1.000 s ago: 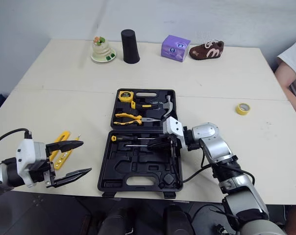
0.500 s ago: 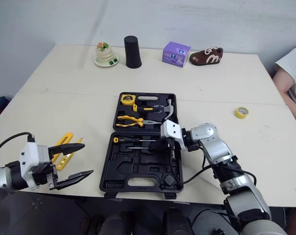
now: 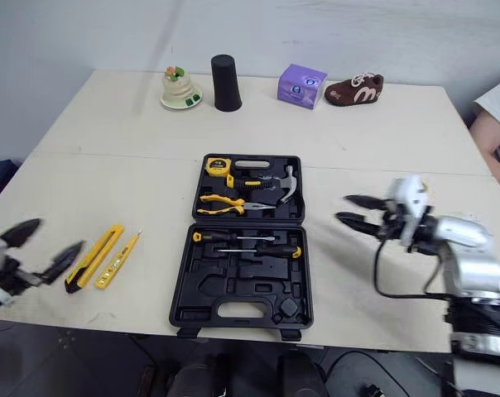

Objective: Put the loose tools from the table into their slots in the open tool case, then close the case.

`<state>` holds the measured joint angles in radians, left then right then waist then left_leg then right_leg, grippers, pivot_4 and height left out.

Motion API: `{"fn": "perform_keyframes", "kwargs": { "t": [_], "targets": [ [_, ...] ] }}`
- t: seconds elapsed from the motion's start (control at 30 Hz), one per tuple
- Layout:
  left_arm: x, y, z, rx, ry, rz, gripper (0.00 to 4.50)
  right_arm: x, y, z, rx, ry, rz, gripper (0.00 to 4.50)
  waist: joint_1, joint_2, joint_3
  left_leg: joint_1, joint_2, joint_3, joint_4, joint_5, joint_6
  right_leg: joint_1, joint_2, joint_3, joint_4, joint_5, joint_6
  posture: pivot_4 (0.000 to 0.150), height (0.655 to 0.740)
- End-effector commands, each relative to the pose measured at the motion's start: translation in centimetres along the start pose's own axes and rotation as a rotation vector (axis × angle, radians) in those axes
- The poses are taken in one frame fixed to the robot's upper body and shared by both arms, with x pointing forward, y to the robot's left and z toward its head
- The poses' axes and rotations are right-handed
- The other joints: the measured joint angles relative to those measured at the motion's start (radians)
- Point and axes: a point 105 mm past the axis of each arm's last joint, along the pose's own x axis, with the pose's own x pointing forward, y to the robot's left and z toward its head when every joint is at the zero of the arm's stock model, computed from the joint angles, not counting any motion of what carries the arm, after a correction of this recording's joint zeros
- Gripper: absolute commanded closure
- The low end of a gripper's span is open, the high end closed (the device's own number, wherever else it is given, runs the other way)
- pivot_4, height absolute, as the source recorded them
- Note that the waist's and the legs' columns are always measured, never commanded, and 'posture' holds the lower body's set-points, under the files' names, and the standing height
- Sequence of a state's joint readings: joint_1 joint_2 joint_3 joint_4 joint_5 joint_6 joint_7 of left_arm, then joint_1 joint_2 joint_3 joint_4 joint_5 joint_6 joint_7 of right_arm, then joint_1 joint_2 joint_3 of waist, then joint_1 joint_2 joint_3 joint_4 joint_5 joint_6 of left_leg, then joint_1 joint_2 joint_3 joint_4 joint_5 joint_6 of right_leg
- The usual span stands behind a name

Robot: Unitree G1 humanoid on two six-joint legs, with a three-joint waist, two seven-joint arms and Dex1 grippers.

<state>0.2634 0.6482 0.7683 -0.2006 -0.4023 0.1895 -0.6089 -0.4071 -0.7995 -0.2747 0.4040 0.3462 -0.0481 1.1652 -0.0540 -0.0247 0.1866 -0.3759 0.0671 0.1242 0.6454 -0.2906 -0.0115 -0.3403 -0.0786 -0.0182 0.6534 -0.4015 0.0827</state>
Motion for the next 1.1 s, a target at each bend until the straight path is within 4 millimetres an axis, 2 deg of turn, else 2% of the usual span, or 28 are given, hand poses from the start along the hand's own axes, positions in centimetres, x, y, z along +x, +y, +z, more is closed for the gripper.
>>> {"fn": "perform_keyframes", "kwargs": {
  "t": [0.03, 0.17, 0.27, 0.33, 0.4, 0.47, 0.57, 0.67, 0.77, 0.83, 0.87, 0.9, 0.93, 1.0, 1.1],
  "targets": [
    [-1.4, 3.4, -1.0, 0.025, 0.036, 0.171, 0.0, -4.4, -3.8, -0.9, -0.085, 0.056, -0.214, 0.11, -0.002, -0.001, 0.0, 0.0, 0.0, 0.0, 0.0, 0.0, 0.0, 0.0, 0.0, 0.0, 0.0, 0.0, 0.0, 0.15, 0.74],
    [-3.9, 8.5, -2.6, -0.005, 0.078, 0.427, 0.0, -10.4, -6.6, -3.8, -0.086, 0.212, -0.448, 0.05, -0.005, -0.002, 0.001, 0.002, 0.001, 0.001, -0.001, 0.0, 0.0, 0.0, 0.0, 0.001, 0.0, 0.0, 0.0, 0.15, 0.74],
    [-6.1, 10.9, -3.9, -0.038, 0.111, 0.578, 0.0, -13.6, -7.7, -5.3, -0.019, 0.216, -0.665, 0.05, -0.014, -0.002, 0.001, 0.002, 0.002, 0.002, -0.002, 0.001, -0.003, 0.0, 0.001, 0.001, 0.0, 0.0, 0.0, 0.15, 0.74],
    [-7.1, 11.6, -4.6, -0.058, 0.133, 0.64, 0.0, -14.8, -7.4, -6.5, -0.004, 0.241, -0.73, 0.05, -0.023, -0.002, 0.001, 0.003, 0.002, 0.002, -0.003, 0.002, -0.004, 0.0, 0.001, 0.002, 0.0, 0.0, 0.0, 0.15, 0.74],
    [-7.5, 11.6, -5.8, -0.183, 0.165, 0.668, 0.0, -15.5, -7.1, -7.3, -0.006, 0.263, -0.773, 0.05, -0.028, -0.002, 0.001, 0.003, 0.002, 0.003, -0.005, 0.002, -0.004, 0.0, 0.0, 0.002, 0.0, 0.0, 0.0, 0.15, 0.74],
    [-7.7, 11.6, -5.8, -0.243, 0.152, 0.688, 0.0, -16.1, -7.1, -7.7, -0.01, 0.268, -0.834, 0.05, -0.031, -0.003, 0.001, 0.004, 0.002, 0.003, -0.006, 0.002, -0.005, 0.0, 0.0, 0.003, 0.0, 0.0, 0.0, 0.15, 0.74],
    [-7.9, 11.8, -5.4, -0.229, 0.143, 0.716, 0.0, -16.4, -7.0, -8.5, 0.006, 0.281, -0.894, 0.05, -0.034, -0.003, 0.002, 0.006, 0.002, 0.005, -0.01, 0.003, -0.007, -0.001, 0.001, 0.004, 0.0, 0.0, 0.001, 0.15, 0.74],
    [-7.8, 12.0, -5.1, -0.231, 0.127, 0.739, 0.0, -15.6, -6.5, -9.5, 0.019, 0.311, -0.877, 0.05, -0.032, -0.004, 0.002, 0.006, 0.002, 0.005, -0.012, 0.005, -0.009, -0.002, 0.001, 0.004, 0.0, 0.0, 0.001, 0.15, 0.74],
    [-6.6, 11.2, -4.2, -0.221, 0.096, 0.674, 0.0, -14.2, -7.2, -8.6, 0.077, 0.204, -0.892, 0.05, -0.032, -0.004, 0.002, 0.006, 0.002, 0.006, -0.013, 0.005, -0.009, -0.002, 0.001, 0.004, 0.0, 0.0, 0.001, 0.15, 0.74],
    [-5.3, 10.2, -3.4, -0.193, 0.089, 0.585, 0.0, -11.9, -7.4, -8.0, 0.172, 0.111, -0.842, 0.05, -0.034, -0.004, 0.002, 0.007, 0.002, 0.007, -0.013, 0.006, -0.009, -0.002, 0.001, 0.006, 0.0, 0.0, 0.001, 0.15, 0.74],
    [-4.3, 9.2, -2.5, -0.154, 0.083, 0.511, 0.0, -9.2, -6.8, -7.1, 0.177, 0.044, -0.734, 0.05, -0.033, -0.004, 0.002, 0.007, 0.001, 0.007, -0.013, 0.006, -0.009, -0.002, 0.001, 0.006, 0.0, 0.001, 0.002, 0.15, 0.74],
    [-3.7, 8.5, -2.0, -0.127, 0.079, 0.461, 0.0, -7.5, -6.3, -6.3, 0.173, 0.001, -0.657, 0.05, -0.034, -0.005, 0.003, 0.007, 0.001, 0.007, -0.013, 0.007, -0.009, -0.002, 0.001, 0.006, 0.0, 0.001, 0.002, 0.15, 0.74],
    [-3.1, 7.6, -1.3, -0.125, 0.064, 0.41, 0.0, -5.1, -5.5, -4.7, 0.156, -0.089, -0.554, 0.05, -0.033, -0.005, 0.003, 0.007, 0.002, 0.007, -0.013, 0.007, -0.009, -0.002, 0.002, 0.006, 0.0, 0.001, 0.002, 0.15, 0.74],
    [-2.4, 6.1, -0.3, -0.145, 0.046, 0.317, 0.0, -2.2, -4.2, -2.3, 0.145, -0.202, -0.423, 0.05, -0.03, -0.005, 0.003, 0.006, 0.003, 0.007, -0.015, 0.008, -0.011, -0.003, 0.003, 0.006, 0.0, 0.001, 0.002, 0.15, 0.74],
    [-1.8, 2.8, 0.6, -0.183, 0.072, 0.133, 0.0, 1.6, -1.7, 0.0, 0.124, -0.249, -0.229, 0.05, -0.028, -0.004, 0.003, 0.004, 0.003, 0.006, -0.016, 0.008, -0.011, -0.006, 0.003, 0.006, 0.001, 0.001, 0.002, 0.15, 0.74]
  ]
}}
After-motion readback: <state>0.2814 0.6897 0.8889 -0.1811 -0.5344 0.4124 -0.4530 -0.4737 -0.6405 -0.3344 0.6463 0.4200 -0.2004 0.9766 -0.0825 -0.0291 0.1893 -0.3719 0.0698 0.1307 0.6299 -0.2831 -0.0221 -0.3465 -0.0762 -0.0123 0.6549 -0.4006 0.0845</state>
